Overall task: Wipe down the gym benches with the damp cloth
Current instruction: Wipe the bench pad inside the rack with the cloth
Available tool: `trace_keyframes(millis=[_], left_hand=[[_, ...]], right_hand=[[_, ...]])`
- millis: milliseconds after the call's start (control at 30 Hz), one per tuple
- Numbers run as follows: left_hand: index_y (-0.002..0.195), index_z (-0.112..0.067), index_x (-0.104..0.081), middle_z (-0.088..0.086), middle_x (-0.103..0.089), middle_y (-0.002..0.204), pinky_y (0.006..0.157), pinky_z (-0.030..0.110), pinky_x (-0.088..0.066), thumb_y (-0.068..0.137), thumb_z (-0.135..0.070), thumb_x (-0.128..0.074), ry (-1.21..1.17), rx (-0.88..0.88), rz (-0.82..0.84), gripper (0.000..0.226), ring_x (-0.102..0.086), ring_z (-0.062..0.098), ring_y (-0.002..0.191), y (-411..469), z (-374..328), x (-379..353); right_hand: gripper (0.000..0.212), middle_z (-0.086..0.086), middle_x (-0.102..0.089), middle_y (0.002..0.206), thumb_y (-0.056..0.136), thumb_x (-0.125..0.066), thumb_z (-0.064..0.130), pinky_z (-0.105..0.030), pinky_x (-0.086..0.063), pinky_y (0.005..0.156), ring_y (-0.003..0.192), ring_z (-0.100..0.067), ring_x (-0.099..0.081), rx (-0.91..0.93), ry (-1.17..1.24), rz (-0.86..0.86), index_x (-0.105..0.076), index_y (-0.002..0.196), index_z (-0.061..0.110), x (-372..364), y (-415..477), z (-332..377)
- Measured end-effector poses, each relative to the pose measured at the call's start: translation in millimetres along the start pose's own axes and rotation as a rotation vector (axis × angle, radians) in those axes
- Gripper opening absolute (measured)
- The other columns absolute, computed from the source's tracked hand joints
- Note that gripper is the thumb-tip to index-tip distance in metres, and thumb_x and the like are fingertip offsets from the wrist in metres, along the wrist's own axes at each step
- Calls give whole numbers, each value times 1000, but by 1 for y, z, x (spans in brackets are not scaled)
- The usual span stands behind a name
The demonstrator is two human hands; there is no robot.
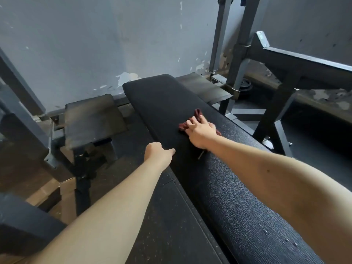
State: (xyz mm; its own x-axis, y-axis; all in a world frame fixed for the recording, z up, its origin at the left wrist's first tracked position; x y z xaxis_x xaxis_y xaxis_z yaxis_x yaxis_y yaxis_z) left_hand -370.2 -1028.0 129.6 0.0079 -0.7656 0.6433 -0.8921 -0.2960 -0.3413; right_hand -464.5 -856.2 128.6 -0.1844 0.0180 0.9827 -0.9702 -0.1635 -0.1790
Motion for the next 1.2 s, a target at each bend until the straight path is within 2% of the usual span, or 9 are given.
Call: trace_keyframes(millis=[200, 300, 400, 533, 600, 700, 900, 1067, 1200], left_hand=[[157, -12, -35, 7, -37, 160, 109, 38, -41, 96, -36, -69, -53, -35, 9, 74, -42, 30, 143, 2, 3, -2], [156, -11, -36, 6, -37, 161, 113, 38, -37, 96, -35, -69, -82, -53, 21, 72, -41, 29, 144, 3, 4, -2], [155, -10, -37, 4, -37, 160, 112, 36, -36, 96, -33, -69, -122, -60, 20, 71, -42, 27, 143, 3, 7, -3], [154, -8, -38, 4, -38, 159, 99, 32, -41, 96, -31, -68, -155, -68, 16, 69, -48, 27, 137, 3, 8, -5], [155, -10, -37, 3, -37, 160, 103, 33, -40, 96, -32, -68, -166, -74, 9, 70, -47, 27, 139, 2, 9, -5], [156, -12, -35, 3, -36, 161, 112, 37, -36, 96, -34, -69, -195, -66, 20, 72, -44, 28, 142, 2, 11, -6], [157, -13, -36, 4, -38, 160, 112, 37, -38, 95, -37, -69, -164, -71, 15, 74, -46, 29, 140, 0, 11, -5], [156, -13, -36, 5, -40, 159, 115, 39, -37, 94, -37, -70, -161, -67, 5, 75, -46, 29, 140, 1, 12, -4], [157, -14, -36, 7, -44, 157, 113, 40, -41, 94, -38, -70, -175, -59, 10, 76, -51, 31, 135, 1, 13, -6]], right_hand=[[51, 9, -13, 172, 111, -30, 40, -48, -3, 127, 159, -19, 3, 197, 73, -16, -27, 161, 32, -2, -37, 13], [51, 10, -12, 172, 110, -27, 43, -56, 0, 126, 159, -24, 1, 11, 115, -29, -27, 161, 36, 3, -13, -40], [51, 4, -21, 168, 104, -24, 45, -66, -12, 120, 156, -34, -10, -193, 84, -24, -36, 153, 38, 8, 5, -106], [72, -6, -32, 158, 83, -17, 49, -62, -22, 117, 151, -35, -19, -275, 130, -13, -46, 144, 28, -7, 26, -126], [66, -1, -34, 157, 89, -17, 48, -56, -24, 117, 151, -33, -19, -257, 114, -66, -47, 144, 27, 2, 9, -101], [51, 3, -20, 170, 107, -31, 40, -49, -14, 124, 158, -26, -6, -123, 136, -95, -34, 157, 29, 7, -28, -56], [51, 10, -17, 170, 110, -35, 42, -43, -7, 128, 159, -17, -3, 79, 171, -50, -33, 160, 34, 0, -55, -40], [54, -4, -25, 167, 105, -26, 43, -54, -18, 124, 155, -31, -14, -171, 129, -42, -41, 154, 26, 14, -21, -112], [53, -5, -32, 159, 100, -28, 39, -57, -19, 121, 154, -34, -14, -282, 146, -59, -41, 148, 21, 4, -7, -117]])
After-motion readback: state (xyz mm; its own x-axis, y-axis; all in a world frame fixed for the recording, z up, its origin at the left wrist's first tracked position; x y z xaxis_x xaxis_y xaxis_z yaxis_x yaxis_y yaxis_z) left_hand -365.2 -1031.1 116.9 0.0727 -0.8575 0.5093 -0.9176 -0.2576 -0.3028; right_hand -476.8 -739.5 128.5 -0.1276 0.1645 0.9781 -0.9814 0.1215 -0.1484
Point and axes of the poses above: each hand's wrist, its own y-axis towards the middle knuckle, its own x-axis out of the back of the hand, z = x × y, the point moved 8 cm from there along y, towards the middle knuckle
